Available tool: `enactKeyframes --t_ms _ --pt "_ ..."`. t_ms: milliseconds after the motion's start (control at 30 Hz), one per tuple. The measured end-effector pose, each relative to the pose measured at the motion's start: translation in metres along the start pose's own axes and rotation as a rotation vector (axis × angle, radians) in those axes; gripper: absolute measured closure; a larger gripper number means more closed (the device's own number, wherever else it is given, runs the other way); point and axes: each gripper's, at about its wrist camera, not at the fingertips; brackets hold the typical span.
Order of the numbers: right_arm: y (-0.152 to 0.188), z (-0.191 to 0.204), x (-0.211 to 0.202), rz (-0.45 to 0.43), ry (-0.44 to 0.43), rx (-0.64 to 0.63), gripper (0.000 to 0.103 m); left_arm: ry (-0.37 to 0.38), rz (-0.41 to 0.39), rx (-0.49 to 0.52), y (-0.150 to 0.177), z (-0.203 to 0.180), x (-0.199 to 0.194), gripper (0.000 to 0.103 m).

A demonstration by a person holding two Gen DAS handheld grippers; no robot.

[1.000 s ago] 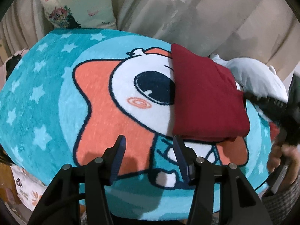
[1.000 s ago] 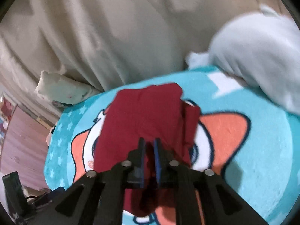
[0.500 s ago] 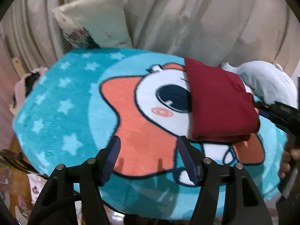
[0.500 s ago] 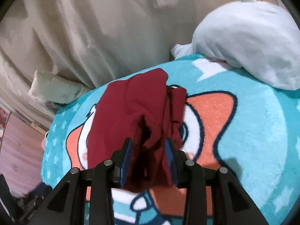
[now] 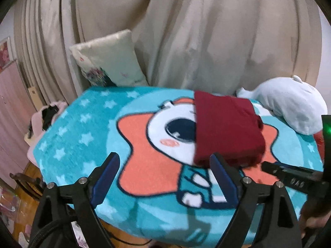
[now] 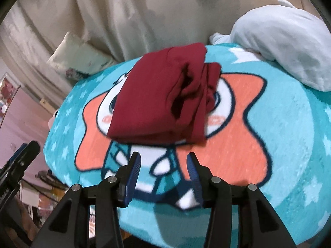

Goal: Fold small clothes

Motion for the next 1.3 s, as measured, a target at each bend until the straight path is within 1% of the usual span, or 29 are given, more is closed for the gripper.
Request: enactKeyframes --t_ms 133,500,800,1300 --pt "0.008 0.005 -0.002 0.009 -0.008 -0.029 0.052 0.016 0.058 -0.024 0.008 -0.006 0.001 0.015" --pt "0.017 0.007 0.002 0.041 -0.005 -0.062 0.05 0.031 0.138 -0.054 0.024 -0.009 0.005 0.015" --pt "0.018 0.009 0.007 0.054 -0.003 -0.067 0.05 0.022 0.157 -0.062 0.025 -0.008 0.01 0.015" --pt "0.018 0.01 0.018 0.072 0.006 -0.088 0.049 0.01 0.148 -0.059 0.024 -0.004 0.015 0.015"
Point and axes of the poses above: each gripper's, at about its wrist camera, not at the fingertips, and x roughly the way its jaws point, z to its left, y to its underside, and after that the axes turned 11 degrees about -z, right-handed
